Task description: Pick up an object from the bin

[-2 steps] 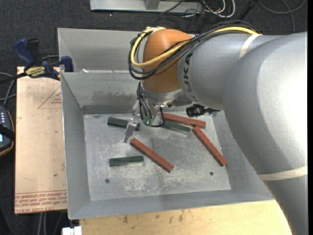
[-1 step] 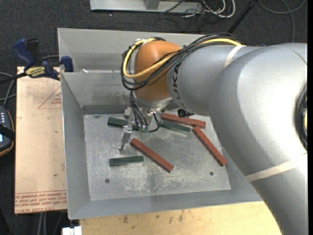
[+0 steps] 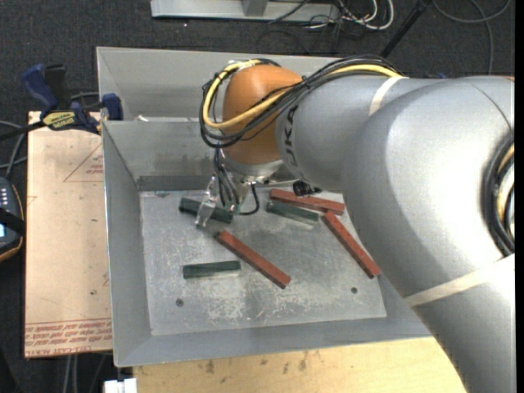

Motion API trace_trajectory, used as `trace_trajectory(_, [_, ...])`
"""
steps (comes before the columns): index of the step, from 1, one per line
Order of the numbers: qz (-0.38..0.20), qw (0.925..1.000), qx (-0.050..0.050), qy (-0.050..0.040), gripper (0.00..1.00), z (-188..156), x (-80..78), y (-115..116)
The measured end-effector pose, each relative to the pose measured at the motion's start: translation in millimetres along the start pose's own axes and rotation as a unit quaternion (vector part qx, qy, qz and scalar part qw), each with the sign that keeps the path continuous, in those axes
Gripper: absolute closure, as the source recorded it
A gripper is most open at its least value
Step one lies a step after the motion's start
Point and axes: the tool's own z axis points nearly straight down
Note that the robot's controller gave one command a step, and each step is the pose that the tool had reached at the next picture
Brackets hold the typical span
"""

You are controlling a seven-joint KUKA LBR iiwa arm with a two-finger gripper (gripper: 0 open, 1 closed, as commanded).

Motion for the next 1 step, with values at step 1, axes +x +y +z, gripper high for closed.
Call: trace_trajectory(1, [0.007,1.0000,0.000,-0.0002,1.00,-0.5,0.6,-0.5])
